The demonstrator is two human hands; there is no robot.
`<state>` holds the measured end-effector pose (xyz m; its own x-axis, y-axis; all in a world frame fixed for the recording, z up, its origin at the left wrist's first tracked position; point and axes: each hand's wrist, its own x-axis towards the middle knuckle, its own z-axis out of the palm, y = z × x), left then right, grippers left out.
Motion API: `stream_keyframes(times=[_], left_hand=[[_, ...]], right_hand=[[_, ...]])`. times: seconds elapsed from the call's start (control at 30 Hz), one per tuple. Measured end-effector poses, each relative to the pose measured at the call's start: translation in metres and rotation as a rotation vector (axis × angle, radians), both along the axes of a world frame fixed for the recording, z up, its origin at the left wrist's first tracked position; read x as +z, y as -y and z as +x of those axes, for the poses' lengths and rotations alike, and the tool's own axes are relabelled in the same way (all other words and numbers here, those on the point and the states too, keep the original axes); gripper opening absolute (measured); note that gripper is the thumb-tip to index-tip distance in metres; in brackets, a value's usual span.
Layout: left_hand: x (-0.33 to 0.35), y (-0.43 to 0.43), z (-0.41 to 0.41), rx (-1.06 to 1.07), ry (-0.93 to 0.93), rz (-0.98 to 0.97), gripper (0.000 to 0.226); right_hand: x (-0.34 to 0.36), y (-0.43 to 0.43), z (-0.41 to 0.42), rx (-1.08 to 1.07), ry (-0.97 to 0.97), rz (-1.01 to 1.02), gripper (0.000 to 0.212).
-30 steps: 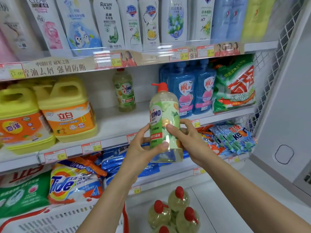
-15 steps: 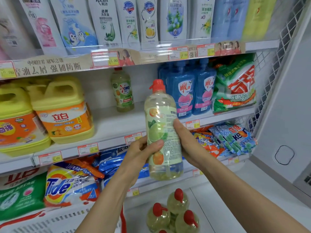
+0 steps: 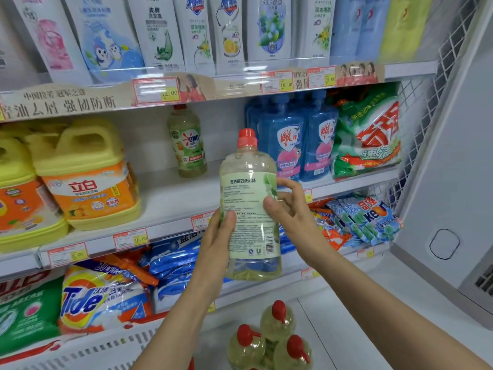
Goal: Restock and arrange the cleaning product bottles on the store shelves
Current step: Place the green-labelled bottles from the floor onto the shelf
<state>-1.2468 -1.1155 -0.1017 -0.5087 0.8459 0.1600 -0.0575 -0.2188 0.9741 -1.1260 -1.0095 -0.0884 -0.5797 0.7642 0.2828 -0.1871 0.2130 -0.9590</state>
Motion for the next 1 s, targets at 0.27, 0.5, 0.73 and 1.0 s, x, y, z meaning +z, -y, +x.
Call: stream_keyframes(times=[0.27, 0.5, 0.73, 1.0], left_hand=[[0.001, -0.003, 0.007, -0.028, -0.397, -0.112, 0.061], [-0.009, -0.004, 0.007, -0.042, -0.356, 0.044, 0.095], [-0.005, -0.001, 0.007, -0.138, -0.250, -0.004, 0.089], [0.001, -0.003, 0.011, -0.044, -0.350, -0.106, 0.079]], right_hand=[[-0.004, 0.010, -0.011, 0.022, -0.273, -0.202, 0.061], [0.001, 0.003, -0.003, 0.005, -0.116, -0.032, 0.062], [-0.001, -0.005, 0.003, 0.062, -0.163, -0.067, 0.065], [0.007, 0.011, 0.002, -0.083, -0.098, 0.094, 0.066]])
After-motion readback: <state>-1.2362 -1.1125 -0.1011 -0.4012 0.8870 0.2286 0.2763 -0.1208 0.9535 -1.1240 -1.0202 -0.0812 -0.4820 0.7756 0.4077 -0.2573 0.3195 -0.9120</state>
